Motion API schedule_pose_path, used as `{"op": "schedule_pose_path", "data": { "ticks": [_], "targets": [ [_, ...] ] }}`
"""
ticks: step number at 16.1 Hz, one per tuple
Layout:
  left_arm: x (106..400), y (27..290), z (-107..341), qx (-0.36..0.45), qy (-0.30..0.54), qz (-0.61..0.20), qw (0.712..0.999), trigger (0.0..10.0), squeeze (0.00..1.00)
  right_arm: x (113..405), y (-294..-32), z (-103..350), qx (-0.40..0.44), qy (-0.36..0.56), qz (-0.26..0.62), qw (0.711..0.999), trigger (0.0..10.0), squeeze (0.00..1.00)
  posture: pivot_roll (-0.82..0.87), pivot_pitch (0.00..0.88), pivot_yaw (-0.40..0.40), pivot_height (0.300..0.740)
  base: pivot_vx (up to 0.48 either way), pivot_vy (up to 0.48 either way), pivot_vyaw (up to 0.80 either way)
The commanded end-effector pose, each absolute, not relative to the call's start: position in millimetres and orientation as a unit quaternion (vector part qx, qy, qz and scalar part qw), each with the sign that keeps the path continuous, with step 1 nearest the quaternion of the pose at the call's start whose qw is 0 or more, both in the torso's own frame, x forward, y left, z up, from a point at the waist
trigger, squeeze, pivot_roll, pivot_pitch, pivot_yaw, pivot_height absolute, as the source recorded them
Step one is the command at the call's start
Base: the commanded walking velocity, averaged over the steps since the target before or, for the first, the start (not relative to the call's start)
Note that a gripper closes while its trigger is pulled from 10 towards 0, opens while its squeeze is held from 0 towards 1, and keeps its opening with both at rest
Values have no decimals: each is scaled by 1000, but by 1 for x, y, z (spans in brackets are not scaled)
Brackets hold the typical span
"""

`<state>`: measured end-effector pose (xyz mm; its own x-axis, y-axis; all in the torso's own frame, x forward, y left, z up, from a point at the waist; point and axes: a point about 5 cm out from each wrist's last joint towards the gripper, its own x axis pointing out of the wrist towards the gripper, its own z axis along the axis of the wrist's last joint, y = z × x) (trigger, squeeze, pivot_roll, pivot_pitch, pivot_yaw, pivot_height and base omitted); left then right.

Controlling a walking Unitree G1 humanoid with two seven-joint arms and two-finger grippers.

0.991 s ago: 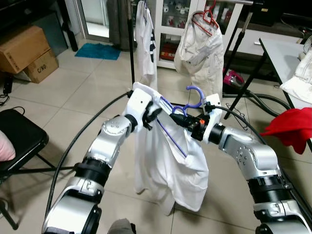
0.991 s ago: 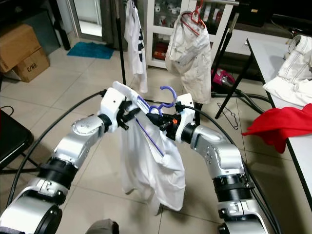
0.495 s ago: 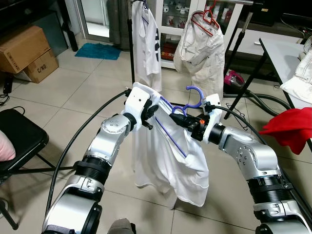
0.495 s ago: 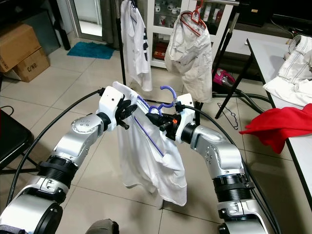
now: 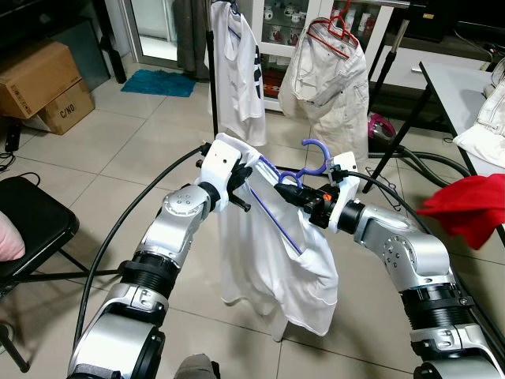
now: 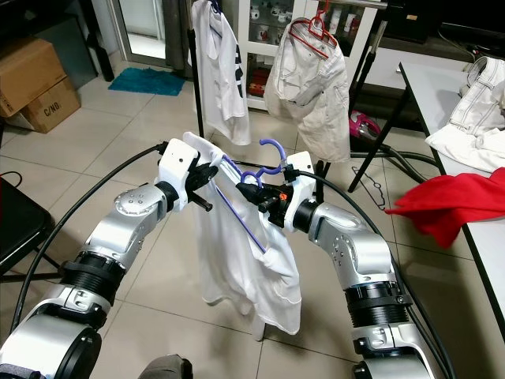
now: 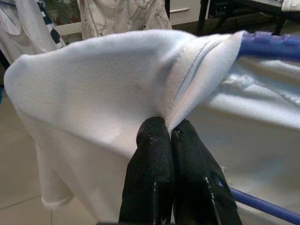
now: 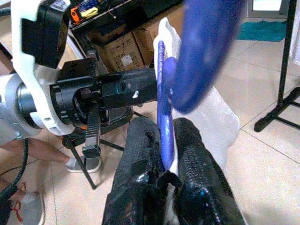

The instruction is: Hang hanger

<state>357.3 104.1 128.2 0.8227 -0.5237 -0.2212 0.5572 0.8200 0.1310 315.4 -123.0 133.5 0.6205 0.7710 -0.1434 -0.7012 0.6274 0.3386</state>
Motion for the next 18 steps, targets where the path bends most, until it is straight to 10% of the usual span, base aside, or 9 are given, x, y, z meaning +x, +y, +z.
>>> {"op": "schedule_pose_path", "data": {
  "ticks": [1,18],
  "targets": [
    [360,104,132,93,82,-282,951,0,0,318,-123,146,119,112,420,893,10000,0,71,0,-8,740,0,0,0],
    [334,120,157,53,23,-316,947,0,0,334,-138,128,87,161,315,931,10000,0,84,0,-13,740,0,0,0]
  ]
}}
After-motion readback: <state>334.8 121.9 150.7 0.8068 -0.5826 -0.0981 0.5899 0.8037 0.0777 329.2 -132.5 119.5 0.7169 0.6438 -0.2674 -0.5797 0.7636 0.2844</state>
